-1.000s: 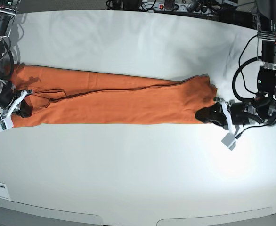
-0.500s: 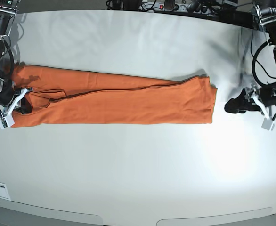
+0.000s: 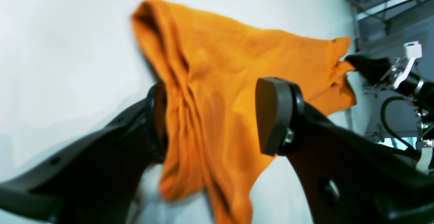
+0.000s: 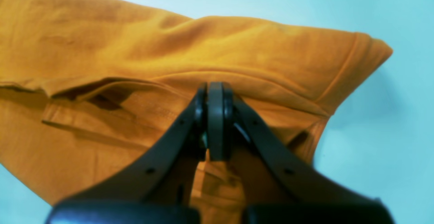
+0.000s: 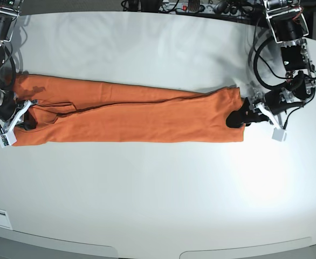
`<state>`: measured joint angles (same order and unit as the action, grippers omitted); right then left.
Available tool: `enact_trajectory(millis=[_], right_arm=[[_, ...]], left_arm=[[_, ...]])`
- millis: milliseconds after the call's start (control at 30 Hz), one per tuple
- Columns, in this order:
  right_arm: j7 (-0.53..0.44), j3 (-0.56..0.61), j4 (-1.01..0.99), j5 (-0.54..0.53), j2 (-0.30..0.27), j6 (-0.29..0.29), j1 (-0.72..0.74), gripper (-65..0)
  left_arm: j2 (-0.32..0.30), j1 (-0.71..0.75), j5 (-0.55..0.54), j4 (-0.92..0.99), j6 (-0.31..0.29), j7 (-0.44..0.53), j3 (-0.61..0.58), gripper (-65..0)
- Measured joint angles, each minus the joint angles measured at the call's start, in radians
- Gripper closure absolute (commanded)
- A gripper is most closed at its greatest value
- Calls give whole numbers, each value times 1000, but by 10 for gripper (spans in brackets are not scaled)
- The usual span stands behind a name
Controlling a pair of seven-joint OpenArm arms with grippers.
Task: Fold the T-shirt properly
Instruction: 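Grasp the end of the folded strip with the left gripper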
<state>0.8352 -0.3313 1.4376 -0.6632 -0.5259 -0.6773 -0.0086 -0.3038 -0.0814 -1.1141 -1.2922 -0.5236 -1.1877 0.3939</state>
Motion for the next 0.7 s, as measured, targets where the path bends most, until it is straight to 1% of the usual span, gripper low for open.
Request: enact_trajectory(millis=[133, 433, 633, 667, 700], right_arm=[[0, 0, 0, 0, 0, 0, 0, 0], [5, 0, 0, 0, 0, 0, 0, 0], [5, 0, 0, 0, 0, 0, 0, 0], [8, 0, 0, 0, 0, 0, 0, 0], [8, 0, 0, 0, 0, 0, 0, 0]], left_arm=[[34, -2, 27, -3, -3, 10, 0, -377], [61, -2, 40, -5, -4, 11, 1, -360], [103, -5, 38, -9, -8, 15, -2, -359], [105, -5, 38, -9, -8, 16, -9, -349], [108, -5, 38, -9, -9, 18, -17, -312]])
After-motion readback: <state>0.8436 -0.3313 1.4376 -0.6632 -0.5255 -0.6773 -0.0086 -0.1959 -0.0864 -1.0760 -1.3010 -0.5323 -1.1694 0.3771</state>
